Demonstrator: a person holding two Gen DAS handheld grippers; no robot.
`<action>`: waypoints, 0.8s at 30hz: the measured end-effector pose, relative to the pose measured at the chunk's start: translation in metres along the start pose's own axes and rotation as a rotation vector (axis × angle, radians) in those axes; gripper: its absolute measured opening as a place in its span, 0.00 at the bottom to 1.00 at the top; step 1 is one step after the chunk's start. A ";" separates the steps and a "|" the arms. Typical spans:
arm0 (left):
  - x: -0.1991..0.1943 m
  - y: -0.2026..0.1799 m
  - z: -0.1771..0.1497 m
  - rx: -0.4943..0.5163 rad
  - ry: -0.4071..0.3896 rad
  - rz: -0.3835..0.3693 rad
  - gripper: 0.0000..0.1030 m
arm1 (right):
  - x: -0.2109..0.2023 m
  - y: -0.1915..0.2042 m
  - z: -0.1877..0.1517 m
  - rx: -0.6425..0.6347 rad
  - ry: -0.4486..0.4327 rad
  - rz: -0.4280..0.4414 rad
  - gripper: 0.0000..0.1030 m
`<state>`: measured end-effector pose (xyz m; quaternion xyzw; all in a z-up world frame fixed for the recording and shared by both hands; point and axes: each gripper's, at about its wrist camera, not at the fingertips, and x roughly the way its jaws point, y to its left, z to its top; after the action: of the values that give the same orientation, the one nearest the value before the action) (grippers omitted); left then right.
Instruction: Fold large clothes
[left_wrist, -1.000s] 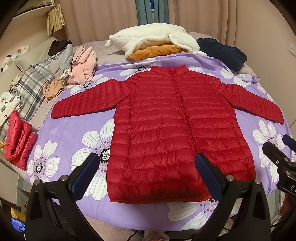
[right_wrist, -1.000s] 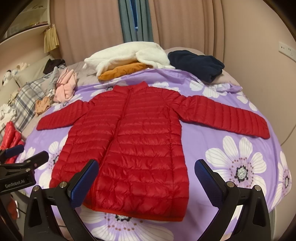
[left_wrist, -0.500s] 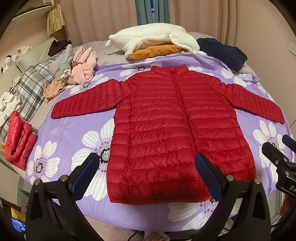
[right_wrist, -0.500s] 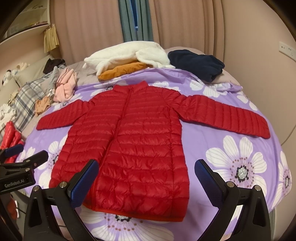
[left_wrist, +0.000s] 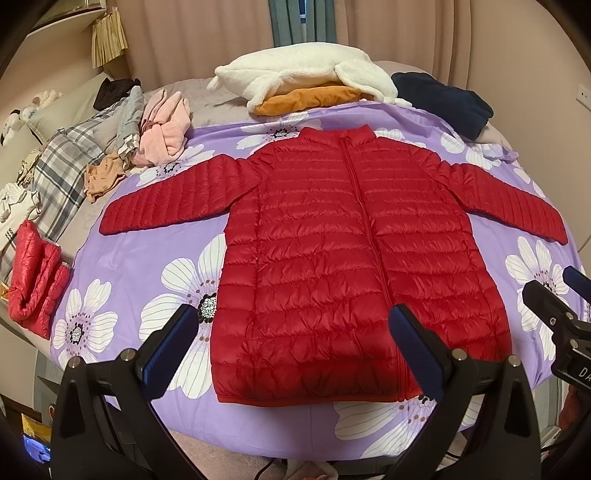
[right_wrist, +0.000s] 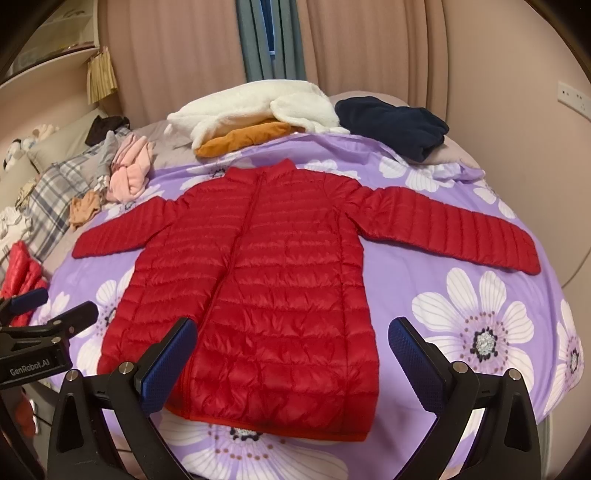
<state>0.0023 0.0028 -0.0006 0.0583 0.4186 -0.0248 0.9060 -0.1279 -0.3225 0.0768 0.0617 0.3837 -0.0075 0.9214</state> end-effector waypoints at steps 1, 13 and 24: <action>0.000 0.000 0.000 -0.001 -0.001 -0.001 1.00 | 0.000 0.000 0.000 0.000 0.000 0.000 0.99; 0.001 0.000 -0.001 -0.001 0.001 -0.001 1.00 | -0.001 0.000 0.001 0.000 0.001 0.000 0.99; 0.002 0.000 -0.002 0.000 0.003 0.000 1.00 | -0.001 -0.001 0.001 -0.001 0.003 0.000 0.99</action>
<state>0.0019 0.0031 -0.0035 0.0583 0.4200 -0.0250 0.9053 -0.1282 -0.3233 0.0782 0.0614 0.3850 -0.0074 0.9209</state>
